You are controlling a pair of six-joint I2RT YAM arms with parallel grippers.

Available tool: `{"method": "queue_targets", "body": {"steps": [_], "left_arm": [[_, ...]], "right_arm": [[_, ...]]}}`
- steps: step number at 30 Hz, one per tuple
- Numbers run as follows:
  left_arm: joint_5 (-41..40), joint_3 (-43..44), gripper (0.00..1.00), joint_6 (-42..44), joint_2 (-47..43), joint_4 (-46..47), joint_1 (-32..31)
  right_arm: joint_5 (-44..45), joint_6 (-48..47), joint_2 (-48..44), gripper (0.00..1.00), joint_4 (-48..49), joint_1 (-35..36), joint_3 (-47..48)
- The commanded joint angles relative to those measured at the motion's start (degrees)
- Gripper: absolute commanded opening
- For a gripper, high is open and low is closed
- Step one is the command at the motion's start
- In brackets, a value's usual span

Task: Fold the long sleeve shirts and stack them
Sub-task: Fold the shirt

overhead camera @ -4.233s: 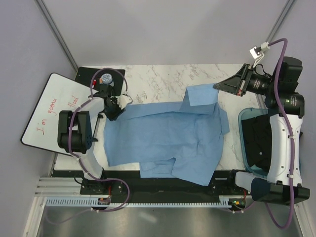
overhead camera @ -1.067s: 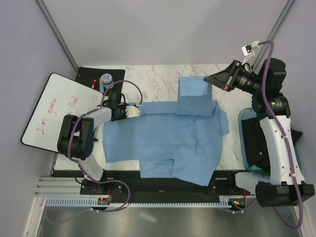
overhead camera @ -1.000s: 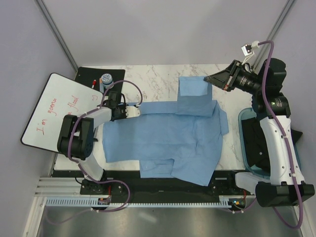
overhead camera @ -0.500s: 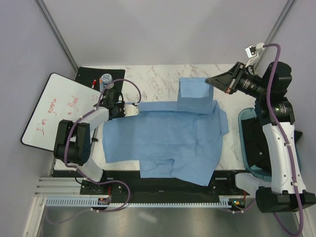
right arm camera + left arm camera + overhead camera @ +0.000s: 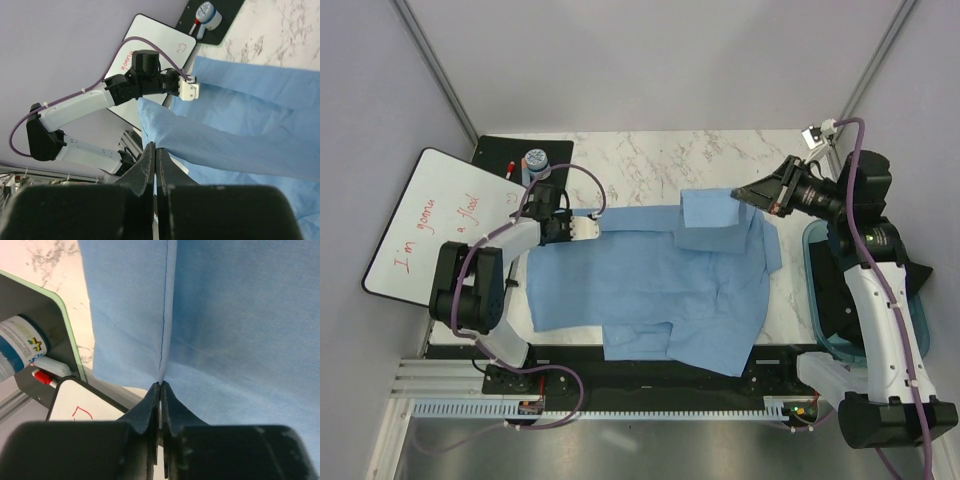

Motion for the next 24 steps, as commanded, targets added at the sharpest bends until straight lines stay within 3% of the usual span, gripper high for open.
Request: {"method": "queue_targets", "body": {"steps": [1,4,6,7,8,11,12,16,18,19,21,24], "left_arm": [[2.7,1.1,0.32,-0.8,-1.2,-1.2,0.5],[12.5,4.8,0.59,-8.9,-9.9,-7.4,0.2],[16.6,5.6,0.68,-16.9,-16.0,-8.2,-1.2],[20.1,5.4,0.91,-19.3,-18.9,-8.1,-2.1],[21.8,5.3,0.97,-21.6,-25.3,-8.1,-3.1],[18.3,1.9,1.0,-28.2,-36.7,-3.4,-12.8],[14.7,0.7,1.0,-29.1,-38.9,-2.1,-21.5],[-9.0,-4.3,1.0,-27.8,-42.0,7.7,-43.4],[-17.6,-6.5,1.0,-21.7,-39.0,14.6,-55.1],[-23.3,-7.1,0.99,-19.3,-37.4,17.6,-58.2],[-26.0,-7.3,0.99,-14.6,-35.0,24.5,-64.6],[-26.7,-7.9,1.0,-9.1,-30.0,32.3,-69.0]], "right_arm": [[-0.5,0.6,-1.0,0.0,0.0,-0.2,-3.1],[0.6,-0.2,0.2,0.0,0.1,-0.1,-3.7],[1.3,0.0,1.2,0.0,0.9,0.0,-4.9],[1.4,0.0,2.1,0.0,1.7,0.3,-5.5],[1.2,0.7,2.7,0.0,2.1,0.3,-6.0],[0.4,3.5,3.2,0.0,5.4,1.0,-9.0],[0.1,5.2,2.9,0.0,6.4,1.3,-10.4],[-0.3,7.3,0.9,0.0,8.3,1.7,-12.1],[-0.7,8.0,0.6,0.0,8.5,1.7,-12.9],[-1.0,8.9,0.3,0.0,8.8,1.7,-13.2],[-1.2,9.4,-0.1,0.0,9.0,1.7,-14.2],[-1.6,11.1,-0.9,0.0,10.1,1.7,-15.8]]}}
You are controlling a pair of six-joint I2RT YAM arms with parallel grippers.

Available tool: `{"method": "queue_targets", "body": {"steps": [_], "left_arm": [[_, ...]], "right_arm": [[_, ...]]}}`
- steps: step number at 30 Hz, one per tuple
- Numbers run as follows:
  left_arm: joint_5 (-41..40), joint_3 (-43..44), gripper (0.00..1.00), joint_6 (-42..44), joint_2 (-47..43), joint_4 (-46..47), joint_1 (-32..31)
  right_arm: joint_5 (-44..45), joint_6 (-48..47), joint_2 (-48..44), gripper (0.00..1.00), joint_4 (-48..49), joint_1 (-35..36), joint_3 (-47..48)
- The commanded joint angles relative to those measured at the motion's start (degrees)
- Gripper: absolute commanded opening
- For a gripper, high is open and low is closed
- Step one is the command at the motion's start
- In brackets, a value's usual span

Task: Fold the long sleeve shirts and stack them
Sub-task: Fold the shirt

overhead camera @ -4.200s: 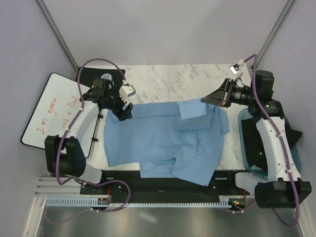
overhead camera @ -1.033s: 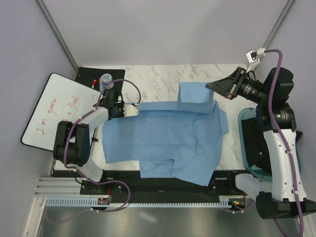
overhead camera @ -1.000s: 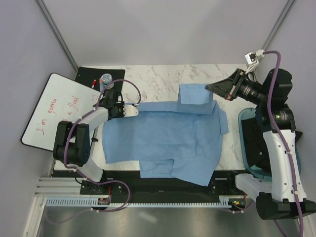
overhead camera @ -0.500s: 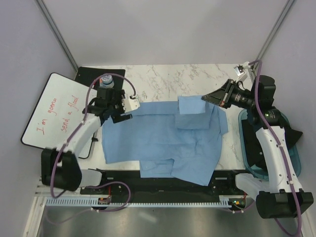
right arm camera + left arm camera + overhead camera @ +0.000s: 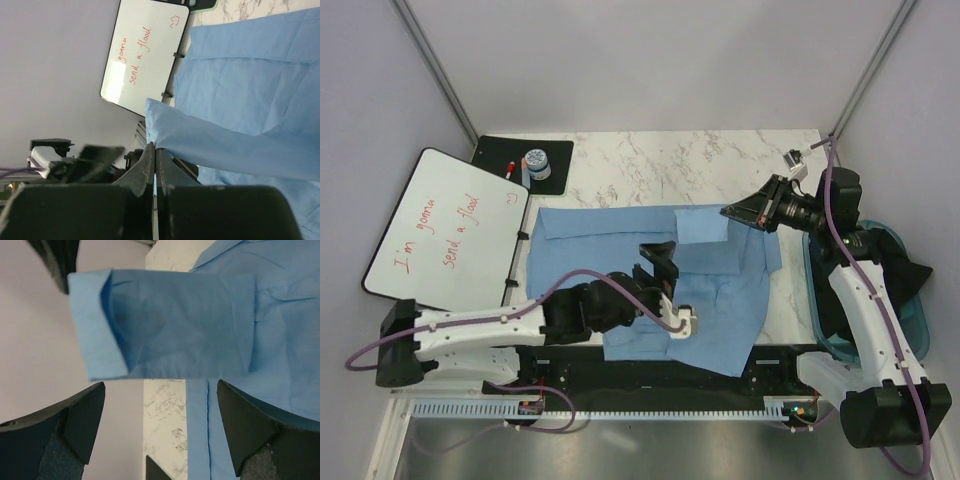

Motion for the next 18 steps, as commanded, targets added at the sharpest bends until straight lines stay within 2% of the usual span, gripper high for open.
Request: {"method": "queue_targets", "body": {"steps": [1,2,6,7,18], "left_arm": [[-10.1,-2.0,1.0,11.5,6.1,17.3,-6.5],[-10.0,-2.6,1.0,13.2,7.3,19.8,-7.3],[-9.1,-8.4,1.0,27.5,12.4,40.8,-10.5],[-9.1,-8.9,0.99,29.1,13.5,43.6,-10.7],[-9.5,-6.7,0.99,33.6,21.5,51.8,-9.2]], "right_arm": [[-1.9,3.8,-2.2,0.0,4.4,0.2,-2.1],[-2.1,3.9,-2.5,0.0,4.5,0.2,-2.4],[-2.6,3.9,-4.3,0.0,4.6,0.2,-4.4],[-2.7,3.9,-4.8,0.0,4.3,0.2,-4.7],[-5.7,6.7,-8.7,0.0,7.0,0.2,-11.2]]}}
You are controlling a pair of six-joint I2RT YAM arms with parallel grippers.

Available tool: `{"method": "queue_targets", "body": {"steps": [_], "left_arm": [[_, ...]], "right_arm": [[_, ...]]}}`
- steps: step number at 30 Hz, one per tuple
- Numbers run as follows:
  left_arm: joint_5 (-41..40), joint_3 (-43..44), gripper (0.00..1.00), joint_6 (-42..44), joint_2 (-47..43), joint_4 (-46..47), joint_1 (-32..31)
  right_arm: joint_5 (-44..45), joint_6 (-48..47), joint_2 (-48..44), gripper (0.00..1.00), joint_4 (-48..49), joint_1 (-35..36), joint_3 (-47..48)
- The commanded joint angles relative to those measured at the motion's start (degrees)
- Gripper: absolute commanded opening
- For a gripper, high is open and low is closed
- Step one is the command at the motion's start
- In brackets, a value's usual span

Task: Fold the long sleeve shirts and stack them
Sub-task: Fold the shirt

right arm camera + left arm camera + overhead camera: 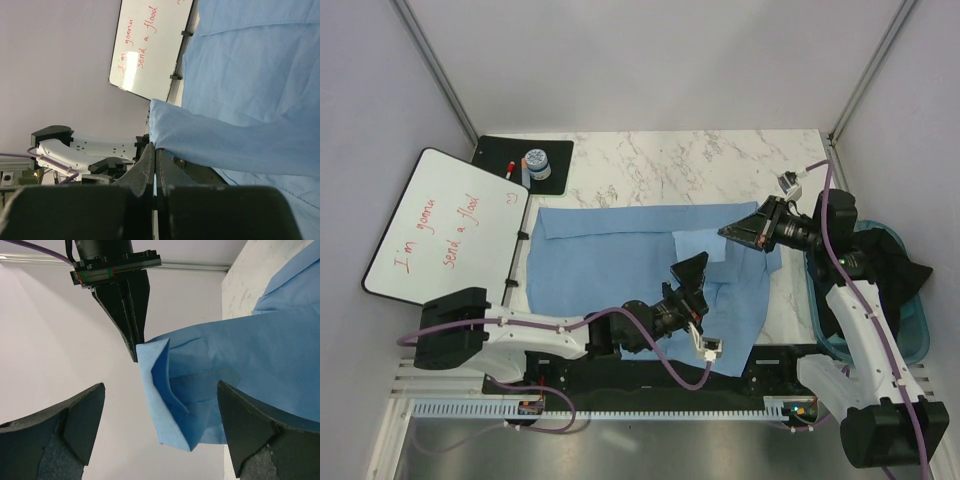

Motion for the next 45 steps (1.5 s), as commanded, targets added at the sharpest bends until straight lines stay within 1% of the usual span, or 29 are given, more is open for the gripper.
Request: {"method": "queue_targets", "body": {"steps": [1,5,7,8,11,12,14,15,17,18,19,20,21,22,23,24,25,26,27,28,30,31,34,35,37,40,41,43,45], "left_arm": [[-0.6,2.5,0.99,4.6,3.2,8.9,1.4],[-0.6,5.2,0.94,5.4,4.5,8.3,4.1],[-1.2,6.3,0.87,5.4,3.9,7.2,4.3],[-1.3,7.2,0.84,4.6,3.4,4.3,4.3],[-2.4,9.3,0.66,1.7,1.6,-2.5,4.2],[-2.7,9.5,0.51,1.4,1.0,-4.1,4.2],[-2.8,9.8,0.35,-0.3,-0.7,-9.2,4.0],[-3.0,9.8,0.24,-0.8,-1.1,-11.0,3.9],[-3.3,9.5,0.17,-2.7,-2.8,-14.2,2.9],[-3.4,9.5,0.1,-3.4,-3.3,-17.9,2.4],[-3.4,9.6,0.03,-5.8,-3.9,-20.6,2.1],[-3.3,10.8,0.02,-7.9,-5.2,-24.0,1.3],[-1.6,12.0,0.02,-10.5,-6.1,-33.8,1.1],[-0.8,13.2,0.02,-16.6,-6.8,-37.5,0.8],[1.5,16.2,0.02,-19.6,-7.3,-42.4,0.8],[2.1,17.4,0.02,-22.2,-7.6,-48.3,0.8],[2.2,18.0,0.02,-26.9,-7.6,-52.7,0.8],[4.5,19.6,0.02,-28.9,-7.4,-57.3,0.7],[5.3,20.0,0.02,-30.9,-7.1,-59.7,0.7],[6.1,19.9,0.02,-34.5,-7.0,-62.7,0.8],[9.8,20.1,0.02,-37.5,-6.8,-65.5,0.8],[10.8,20.2,0.02,-40.5,-6.5,-67.9,0.8],[17.2,22.3,0.02,-44.9,-7.0,-71.7,0.8],[21.2,23.1,0.02,-45.3,-7.7,-73.0,0.8],[25.5,24.3,0.02,-45.0,-9.7,-74.7,0.8],[30.6,24.9,0.02,-43.8,-11.9,-77.6,0.8],[31.7,24.7,0.02,-43.7,-13.0,-78.8,0.8],[31.6,23.6,0.02,-43.0,-13.6,-80.1,0.8],[30.1,22.1,0.02,-42.6,-14.5,-80.2,0.8]], "right_arm": [[-2.5,2.5,-2.6,0.0,3.6,0.0,-2.0],[-2.9,1.9,-3.5,0.0,3.3,0.1,-2.4],[-2.8,0.9,-3.9,0.0,2.0,0.1,-2.8],[-2.7,0.9,-4.1,0.0,1.9,0.1,-3.3],[-2.4,0.3,-4.9,0.0,1.5,0.2,-4.4],[-2.3,-0.5,-5.3,0.0,0.8,0.1,-4.4],[-1.6,-2.0,-5.5,0.0,-0.3,0.1,-4.7],[-1.5,-2.1,-5.7,0.0,-0.6,0.1,-4.8],[-0.9,-2.4,-5.7,0.0,-0.7,0.1,-4.7],[-0.7,-2.4,-5.5,0.0,-0.8,0.1,-4.7],[-0.7,-2.4,-5.3,0.04,-0.8,0.2,-4.6],[-0.8,-2.8,-5.2,0.12,-0.8,0.1,-3.8],[-2.5,-6.3,-4.3,0.26,-2.0,0.0,-2.8],[-3.9,-9.0,-3.9,0.3,-3.2,-0.4,-1.5],[-5.1,-11.4,-3.3,0.37,-4.6,-0.7,1.3],[-7.9,-17.2,-3.1,0.38,-7.1,-1.0,2.8],[-8.5,-20.1,-2.6,0.4,-9.0,-1.4,4.6],[-8.7,-24.2,-1.1,0.4,-11.8,-2.0,8.6],[-8.3,-31.4,-0.3,0.4,-18.2,-2.1,10.7],[-6.7,-35.3,0.3,0.4,-20.8,-2.2,12.7],[-4.5,-40.4,1.7,0.4,-25.1,-3.7,16.9],[-3.7,-44.7,2.0,0.4,-25.8,-4.3,17.8],[-0.5,-51.2,3.5,0.44,-27.9,-4.4,20.4],[1.9,-52.7,5.2,0.45,-27.8,-4.4,21.2],[4.3,-53.3,7.7,0.45,-25.8,-4.8,21.5],[4.6,-54.0,15.7,0.45,-23.9,-5.0,23.6],[4.5,-54.2,19.7,0.44,-23.2,-5.0,24.8],[5.8,-54.2,23.3,0.43,-22.1,-5.0,25.6],[8.2,-54.5,28.5,0.42,-21.1,-5.0,26.1]]}}
